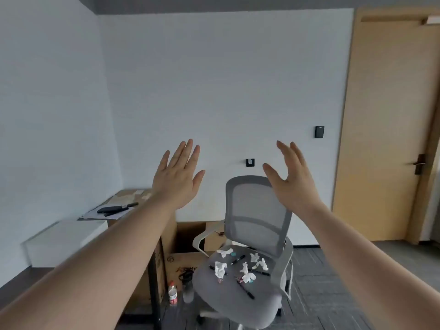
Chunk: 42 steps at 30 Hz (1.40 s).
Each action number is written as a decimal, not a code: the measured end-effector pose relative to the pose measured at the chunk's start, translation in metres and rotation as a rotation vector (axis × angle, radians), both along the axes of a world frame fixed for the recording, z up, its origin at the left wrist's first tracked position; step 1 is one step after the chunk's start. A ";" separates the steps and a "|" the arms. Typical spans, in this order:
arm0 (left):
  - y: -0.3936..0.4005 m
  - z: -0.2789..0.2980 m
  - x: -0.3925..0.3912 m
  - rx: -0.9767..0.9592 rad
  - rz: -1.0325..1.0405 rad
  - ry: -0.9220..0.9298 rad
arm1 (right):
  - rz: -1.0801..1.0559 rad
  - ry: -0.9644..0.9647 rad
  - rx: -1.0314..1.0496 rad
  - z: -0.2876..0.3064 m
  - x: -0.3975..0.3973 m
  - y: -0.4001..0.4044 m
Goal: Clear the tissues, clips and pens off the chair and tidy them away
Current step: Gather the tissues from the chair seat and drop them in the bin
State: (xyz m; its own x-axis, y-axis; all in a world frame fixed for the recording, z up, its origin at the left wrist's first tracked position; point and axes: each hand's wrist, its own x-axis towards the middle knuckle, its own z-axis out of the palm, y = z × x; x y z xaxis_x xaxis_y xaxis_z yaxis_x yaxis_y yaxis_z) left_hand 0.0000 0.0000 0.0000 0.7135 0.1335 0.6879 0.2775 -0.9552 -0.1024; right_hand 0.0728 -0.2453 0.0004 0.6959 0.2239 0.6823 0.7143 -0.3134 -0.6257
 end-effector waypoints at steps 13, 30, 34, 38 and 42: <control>0.141 -0.169 0.203 -0.117 -0.057 0.478 | -0.182 0.394 -0.579 -0.172 0.190 0.110; 0.147 -0.375 0.455 -0.155 -0.097 0.838 | -0.109 0.757 -0.813 -0.399 0.464 0.151; 0.144 -0.426 0.491 -0.256 -0.098 0.957 | -0.077 0.839 -0.904 -0.452 0.506 0.158; 0.152 -0.474 0.516 -0.331 -0.073 1.066 | -0.071 0.927 -0.957 -0.496 0.535 0.166; 0.166 -0.521 0.542 -0.442 -0.003 1.147 | -0.096 0.983 -1.020 -0.540 0.561 0.173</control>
State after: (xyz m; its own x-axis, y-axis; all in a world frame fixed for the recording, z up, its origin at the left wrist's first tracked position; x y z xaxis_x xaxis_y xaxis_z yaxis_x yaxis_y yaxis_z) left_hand 0.5416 0.1665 -0.5209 0.8758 0.1933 -0.4423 0.2377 -0.9702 0.0467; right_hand 0.6342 -0.0727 -0.5392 0.8253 0.2419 -0.5102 0.0782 -0.9438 -0.3210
